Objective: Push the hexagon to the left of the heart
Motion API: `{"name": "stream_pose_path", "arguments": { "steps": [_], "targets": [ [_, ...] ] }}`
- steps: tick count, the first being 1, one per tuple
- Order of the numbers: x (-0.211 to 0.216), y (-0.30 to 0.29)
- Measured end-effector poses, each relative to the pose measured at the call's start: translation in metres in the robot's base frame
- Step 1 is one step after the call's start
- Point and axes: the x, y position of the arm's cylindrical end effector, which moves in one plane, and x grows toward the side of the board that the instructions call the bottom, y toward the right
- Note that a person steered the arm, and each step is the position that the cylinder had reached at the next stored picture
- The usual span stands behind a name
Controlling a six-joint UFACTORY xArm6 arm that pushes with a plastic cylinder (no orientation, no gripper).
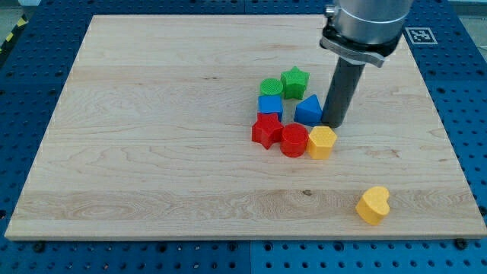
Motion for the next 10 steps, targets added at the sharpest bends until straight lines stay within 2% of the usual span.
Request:
{"name": "stream_pose_path", "arguments": {
  "steps": [3, 10],
  "targets": [
    [0.030, -0.025],
    [0.103, -0.023]
  ]
}}
